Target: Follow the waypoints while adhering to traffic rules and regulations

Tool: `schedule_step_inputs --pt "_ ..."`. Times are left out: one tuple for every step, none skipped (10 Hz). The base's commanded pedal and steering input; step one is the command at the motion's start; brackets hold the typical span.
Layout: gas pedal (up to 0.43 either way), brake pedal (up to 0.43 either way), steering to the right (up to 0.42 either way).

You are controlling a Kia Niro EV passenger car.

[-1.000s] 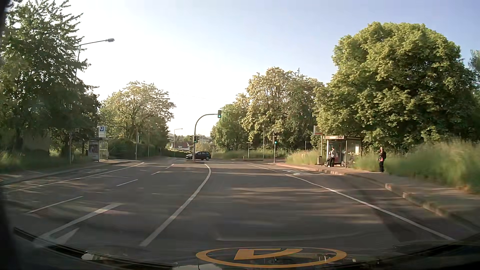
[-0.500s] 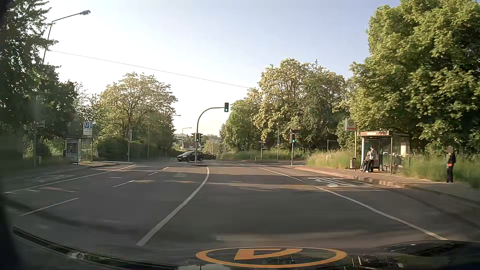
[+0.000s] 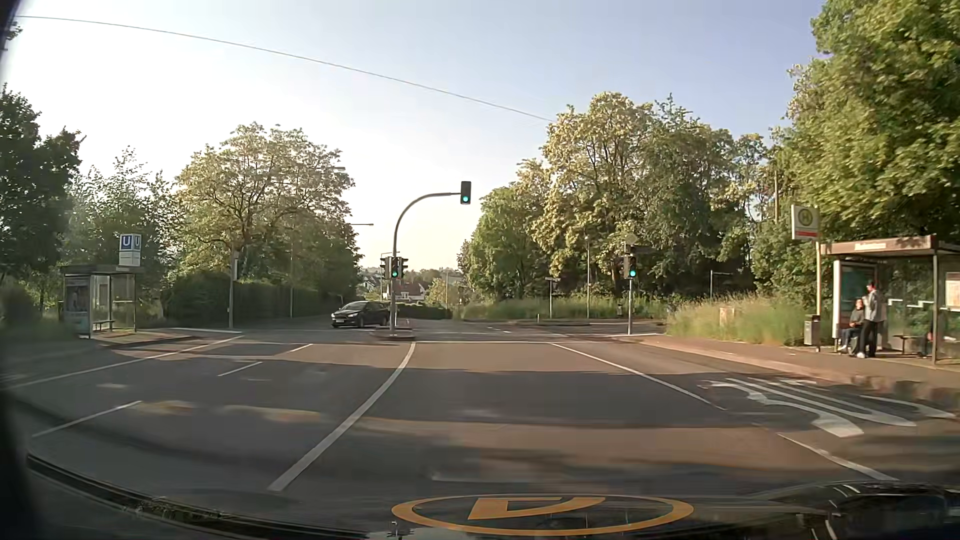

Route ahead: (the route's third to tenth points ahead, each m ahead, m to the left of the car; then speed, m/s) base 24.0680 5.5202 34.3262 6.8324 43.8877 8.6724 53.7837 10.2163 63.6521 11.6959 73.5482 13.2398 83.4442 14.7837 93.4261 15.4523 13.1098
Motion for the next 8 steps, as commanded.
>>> schedule_step_inputs --pt "0.157 0.000 -0.031" --pt "0.157 0.000 -0.032" --pt "0.157 0.000 -0.032" --pt "0.157 0.000 -0.032" --pt "0.157 0.000 -0.032" --pt "0.157 0.000 -0.032" --pt "0.157 0.000 -0.032" --pt "0.157 0.000 -0.031"
